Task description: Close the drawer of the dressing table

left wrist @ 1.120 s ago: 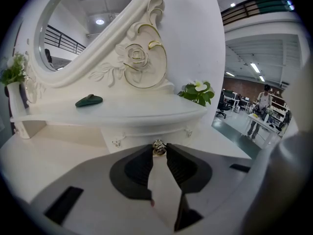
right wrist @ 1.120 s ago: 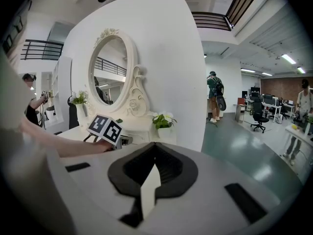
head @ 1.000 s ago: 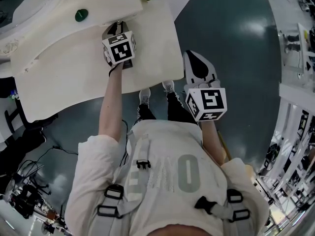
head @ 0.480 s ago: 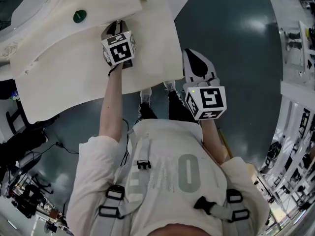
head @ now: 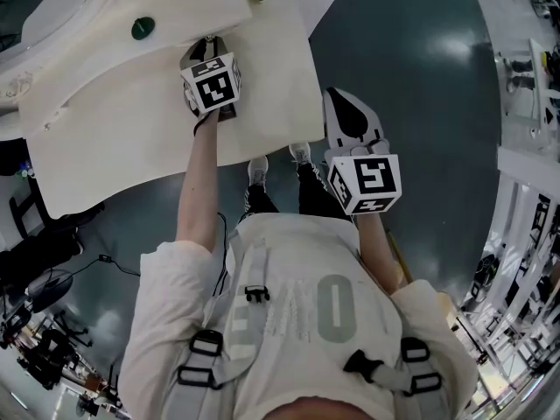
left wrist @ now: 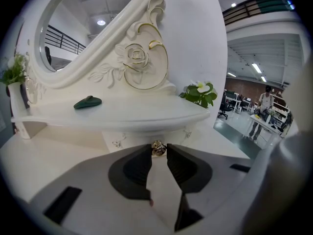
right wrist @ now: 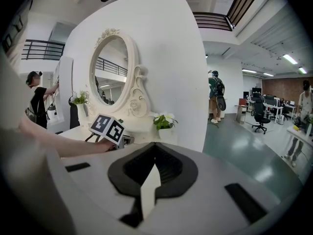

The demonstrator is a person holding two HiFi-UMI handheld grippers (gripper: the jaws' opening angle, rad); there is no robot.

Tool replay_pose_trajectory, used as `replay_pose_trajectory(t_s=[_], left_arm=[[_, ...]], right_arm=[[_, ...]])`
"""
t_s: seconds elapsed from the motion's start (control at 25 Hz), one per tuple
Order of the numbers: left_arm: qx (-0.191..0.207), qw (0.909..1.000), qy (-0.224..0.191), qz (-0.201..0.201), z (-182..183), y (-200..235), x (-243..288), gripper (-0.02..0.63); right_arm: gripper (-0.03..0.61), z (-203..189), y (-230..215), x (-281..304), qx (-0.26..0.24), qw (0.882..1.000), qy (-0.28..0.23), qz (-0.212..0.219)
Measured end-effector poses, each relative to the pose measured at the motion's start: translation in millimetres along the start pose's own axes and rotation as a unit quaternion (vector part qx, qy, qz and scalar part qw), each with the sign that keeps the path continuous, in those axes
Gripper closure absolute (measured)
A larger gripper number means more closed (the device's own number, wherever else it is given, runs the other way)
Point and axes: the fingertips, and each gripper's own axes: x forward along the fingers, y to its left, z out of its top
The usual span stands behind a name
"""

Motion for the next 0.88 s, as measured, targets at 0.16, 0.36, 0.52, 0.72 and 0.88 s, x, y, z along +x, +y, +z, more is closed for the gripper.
replay_pose_trajectory(t_s=[0.16, 0.36, 0.52, 0.72, 0.88], left_arm=[[0.005, 0.9999, -0.012, 0.005, 4.9, -1.0, -9.6, 0.509], [0.024, 0.9992, -0.033, -0.002, 19.8, -7.3, -28.3, 0.471], [0.027, 0.9984, -0.050, -0.004, 31.3, -10.2, -53.3, 0.471], [0.023, 0.9927, -0.118, 0.002, 77.8, -3.8, -106.8, 0.472], [0.018, 0.9812, -0.192, 0.005, 124.2, -4.9, -166.3, 0.483]], right_arm=[[0.571, 5.2, 3.4, -5.3, -0.005, 1.000, -0.008, 0.004], [0.571, 14.3, 9.2, -11.0, -0.010, 1.000, -0.024, 0.010], [0.571, 24.4, 20.4, -17.0, -0.018, 0.999, -0.040, 0.022], [0.571, 39.1, 36.4, -20.8, -0.027, 0.997, -0.063, 0.041], [0.571, 56.0, 44.1, -21.5, -0.032, 0.994, -0.086, 0.057]])
